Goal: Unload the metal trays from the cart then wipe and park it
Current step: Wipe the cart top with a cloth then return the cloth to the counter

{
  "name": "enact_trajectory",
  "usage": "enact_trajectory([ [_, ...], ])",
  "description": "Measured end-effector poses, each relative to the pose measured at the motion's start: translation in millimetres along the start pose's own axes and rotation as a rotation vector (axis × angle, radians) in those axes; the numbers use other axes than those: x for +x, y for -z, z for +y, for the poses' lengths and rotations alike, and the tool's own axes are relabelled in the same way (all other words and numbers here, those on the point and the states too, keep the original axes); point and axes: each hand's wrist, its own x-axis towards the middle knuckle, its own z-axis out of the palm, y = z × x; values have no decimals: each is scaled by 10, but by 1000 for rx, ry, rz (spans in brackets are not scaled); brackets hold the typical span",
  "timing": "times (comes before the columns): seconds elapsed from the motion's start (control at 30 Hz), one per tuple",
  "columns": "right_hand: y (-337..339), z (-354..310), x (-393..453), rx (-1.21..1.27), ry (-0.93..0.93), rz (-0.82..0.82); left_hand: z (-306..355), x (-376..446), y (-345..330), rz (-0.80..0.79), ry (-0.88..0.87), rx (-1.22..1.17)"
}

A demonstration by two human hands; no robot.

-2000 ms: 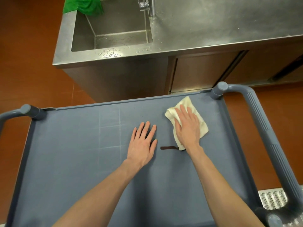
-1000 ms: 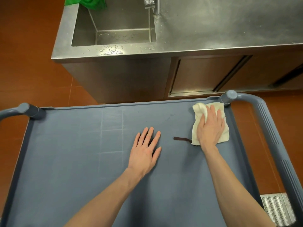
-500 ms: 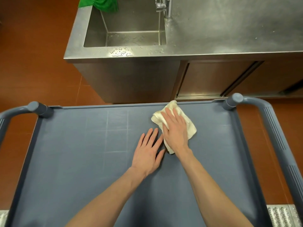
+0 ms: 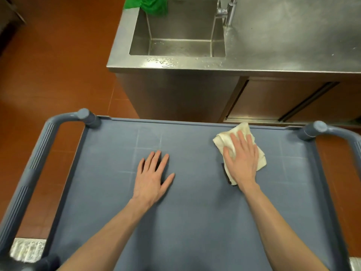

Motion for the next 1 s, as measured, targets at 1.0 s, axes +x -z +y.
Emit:
enact_trajectory([
  [1.0, -635, -1647, -93, 65, 317, -178, -522, -170, -42, 45, 89, -65],
])
